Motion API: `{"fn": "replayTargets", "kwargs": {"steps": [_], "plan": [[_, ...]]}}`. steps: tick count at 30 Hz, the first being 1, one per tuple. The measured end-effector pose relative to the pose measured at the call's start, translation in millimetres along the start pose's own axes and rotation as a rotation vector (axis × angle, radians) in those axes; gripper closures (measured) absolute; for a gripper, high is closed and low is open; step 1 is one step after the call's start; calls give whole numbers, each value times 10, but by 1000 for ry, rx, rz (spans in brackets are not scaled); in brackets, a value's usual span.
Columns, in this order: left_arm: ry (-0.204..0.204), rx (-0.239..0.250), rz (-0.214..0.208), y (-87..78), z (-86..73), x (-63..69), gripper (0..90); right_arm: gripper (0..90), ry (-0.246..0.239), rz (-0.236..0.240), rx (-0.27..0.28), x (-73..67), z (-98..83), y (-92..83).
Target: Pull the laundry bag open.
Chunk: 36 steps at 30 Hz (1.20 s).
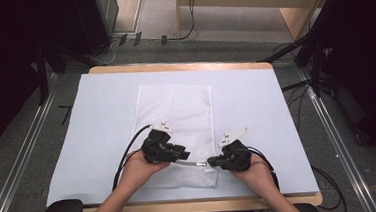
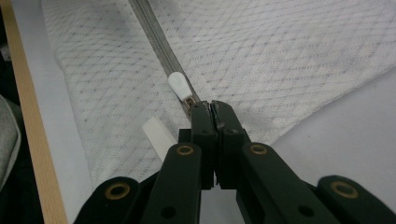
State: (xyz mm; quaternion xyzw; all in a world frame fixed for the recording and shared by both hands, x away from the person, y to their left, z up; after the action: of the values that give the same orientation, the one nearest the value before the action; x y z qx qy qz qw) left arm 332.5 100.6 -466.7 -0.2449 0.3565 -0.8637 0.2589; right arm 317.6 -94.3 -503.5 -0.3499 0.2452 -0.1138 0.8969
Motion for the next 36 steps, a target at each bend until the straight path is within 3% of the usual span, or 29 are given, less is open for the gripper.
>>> {"fn": "replayTargets", "kwargs": {"steps": [5, 20, 29, 36], "plan": [[24, -15, -23, 117, -8, 86, 722, 898, -13, -2, 11, 11, -17, 11], [23, -66, -54, 415, -84, 178, 786, 889, -35, -42, 21, -28, -43, 11], [38, -61, -69, 502, -103, 260, 795, 879, -31, -48, 23, -41, -56, 5], [57, -63, -62, 527, -107, 282, 873, 876, -36, -50, 28, -40, -60, 3]]}}
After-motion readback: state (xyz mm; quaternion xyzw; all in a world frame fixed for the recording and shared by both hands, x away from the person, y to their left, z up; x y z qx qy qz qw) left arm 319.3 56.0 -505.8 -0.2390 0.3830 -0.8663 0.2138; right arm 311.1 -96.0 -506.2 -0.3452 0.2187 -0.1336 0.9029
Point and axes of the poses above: each handheld gripper's, and its own axes: y roughly forward along the jaws, z roughly out of its top, x roughly to its right, the point moved 5 cm from there along y, roughly forward along the jaws, and after that the axes turned 10 degrees about z, right-handed, at the moved point
